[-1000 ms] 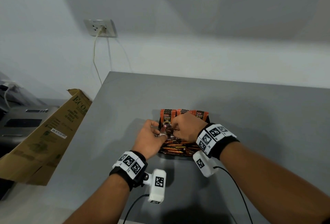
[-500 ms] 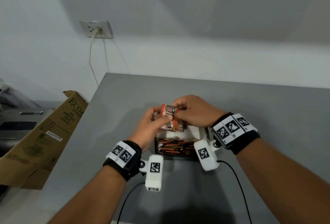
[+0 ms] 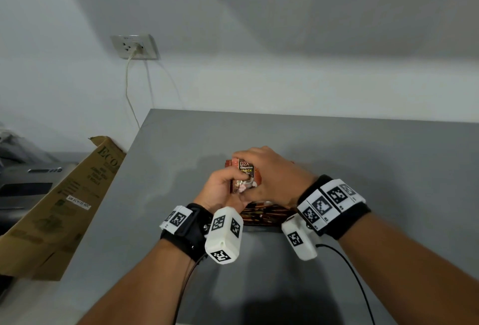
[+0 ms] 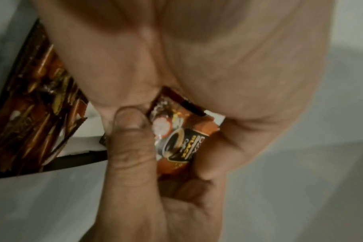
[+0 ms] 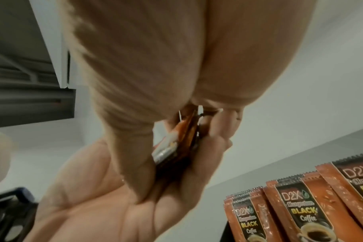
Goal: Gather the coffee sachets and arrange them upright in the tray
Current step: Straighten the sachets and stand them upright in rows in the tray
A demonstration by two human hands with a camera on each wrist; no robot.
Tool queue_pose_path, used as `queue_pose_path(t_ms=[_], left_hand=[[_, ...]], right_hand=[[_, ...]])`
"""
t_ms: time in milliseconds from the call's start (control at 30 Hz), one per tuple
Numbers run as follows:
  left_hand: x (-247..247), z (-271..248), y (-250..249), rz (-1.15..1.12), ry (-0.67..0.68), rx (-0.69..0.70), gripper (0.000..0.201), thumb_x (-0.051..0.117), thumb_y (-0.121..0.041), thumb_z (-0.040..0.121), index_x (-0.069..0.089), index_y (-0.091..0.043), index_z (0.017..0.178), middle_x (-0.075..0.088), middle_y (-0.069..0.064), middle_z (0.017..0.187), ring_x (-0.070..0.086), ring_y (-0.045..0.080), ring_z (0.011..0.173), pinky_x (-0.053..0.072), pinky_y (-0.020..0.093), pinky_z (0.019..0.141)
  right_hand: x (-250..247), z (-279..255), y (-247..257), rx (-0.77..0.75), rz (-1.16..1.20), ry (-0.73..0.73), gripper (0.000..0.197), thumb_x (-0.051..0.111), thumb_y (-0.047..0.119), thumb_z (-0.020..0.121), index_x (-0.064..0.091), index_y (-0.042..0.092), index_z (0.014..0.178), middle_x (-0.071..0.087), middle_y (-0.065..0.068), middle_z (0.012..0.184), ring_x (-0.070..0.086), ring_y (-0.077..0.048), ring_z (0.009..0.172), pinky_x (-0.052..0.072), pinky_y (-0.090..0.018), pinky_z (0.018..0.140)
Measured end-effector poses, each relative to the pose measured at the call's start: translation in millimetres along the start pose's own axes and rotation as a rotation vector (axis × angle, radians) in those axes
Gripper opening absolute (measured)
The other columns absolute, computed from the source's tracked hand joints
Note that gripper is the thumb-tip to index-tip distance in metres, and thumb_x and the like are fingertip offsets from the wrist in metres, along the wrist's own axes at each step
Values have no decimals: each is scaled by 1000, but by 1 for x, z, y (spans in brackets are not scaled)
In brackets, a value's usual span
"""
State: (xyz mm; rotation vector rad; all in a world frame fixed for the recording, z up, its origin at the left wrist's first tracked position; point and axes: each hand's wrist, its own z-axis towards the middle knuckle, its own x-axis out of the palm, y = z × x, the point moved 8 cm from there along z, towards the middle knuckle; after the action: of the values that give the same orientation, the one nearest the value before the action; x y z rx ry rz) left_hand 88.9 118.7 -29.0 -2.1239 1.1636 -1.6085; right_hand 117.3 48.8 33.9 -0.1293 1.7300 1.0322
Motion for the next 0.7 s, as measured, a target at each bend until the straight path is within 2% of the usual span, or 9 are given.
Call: queue_pose_path(t_ms=[133, 167, 233, 333, 400, 467, 533, 600, 700], left_hand=[[-3, 0, -3, -74, -57, 18, 28, 46, -3, 72, 71, -1, 84, 69, 15, 82, 69, 27, 71, 58, 32, 59], [-4, 1, -2, -39, -82, 12, 27, 48, -2, 72, 71, -1, 86, 70, 15, 82, 70, 26, 70, 58, 32, 59], [-3, 2, -4, 29, -112, 31, 32, 55, 2, 72, 67, 0, 102, 70, 19, 90, 71, 27, 75, 59, 36, 63], [-10, 5, -15, 80, -170, 123, 48, 60, 10, 83, 57, -9, 127, 69, 21, 109, 72, 30, 84, 61, 40, 65], [-12, 6, -20, 102, -195, 164, 49, 57, 13, 88, 54, -13, 129, 68, 17, 109, 71, 29, 84, 61, 39, 63], [-12, 9, -19, 109, -199, 168, 46, 55, 11, 90, 54, -13, 129, 67, 17, 107, 70, 29, 83, 60, 39, 62], [-11, 11, -17, 93, -204, 152, 41, 51, 7, 92, 56, -11, 128, 69, 19, 102, 71, 30, 80, 60, 40, 64], [-11, 12, -17, 78, -225, 146, 39, 47, 4, 91, 58, -9, 126, 71, 21, 101, 71, 33, 79, 60, 41, 65], [-12, 9, -19, 103, -250, 155, 34, 44, 1, 93, 60, -6, 122, 68, 27, 109, 70, 37, 84, 61, 43, 67]], right_hand=[[4, 0, -4, -15, 33, -8, 84, 85, 32, 73, 45, 21, 147, 53, 4, 134, 44, -13, 120, 33, -25, 102], [5, 0, -6, -1, 48, -12, 88, 85, 34, 72, 43, 20, 149, 50, 3, 137, 43, -13, 123, 33, -26, 105], [0, -1, -15, 92, 175, -52, 91, 84, 38, 74, 40, 22, 151, 45, 5, 138, 44, -10, 126, 36, -29, 110], [-10, -7, -36, 250, 407, -216, 67, 80, 39, 80, 52, 27, 139, 58, 7, 125, 62, -11, 108, 52, -37, 100], [-9, -10, -45, 294, 598, -293, 44, 82, 28, 80, 65, 23, 121, 71, 0, 106, 71, -22, 94, 58, -48, 90], [-8, -11, -51, 315, 714, -367, 28, 82, 12, 79, 71, 17, 104, 74, -11, 94, 72, -28, 83, 59, -54, 85], [-10, -14, -57, 373, 767, -452, 22, 79, 3, 80, 71, 14, 97, 72, -14, 88, 69, -24, 74, 60, -55, 79], [-8, -15, -63, 417, 842, -507, 17, 76, 1, 81, 69, 12, 92, 71, -13, 87, 68, -25, 75, 59, -55, 76], [-8, -20, -70, 453, 894, -562, 8, 67, -1, 87, 63, 6, 89, 73, -18, 93, 70, -26, 76, 60, -51, 72]])
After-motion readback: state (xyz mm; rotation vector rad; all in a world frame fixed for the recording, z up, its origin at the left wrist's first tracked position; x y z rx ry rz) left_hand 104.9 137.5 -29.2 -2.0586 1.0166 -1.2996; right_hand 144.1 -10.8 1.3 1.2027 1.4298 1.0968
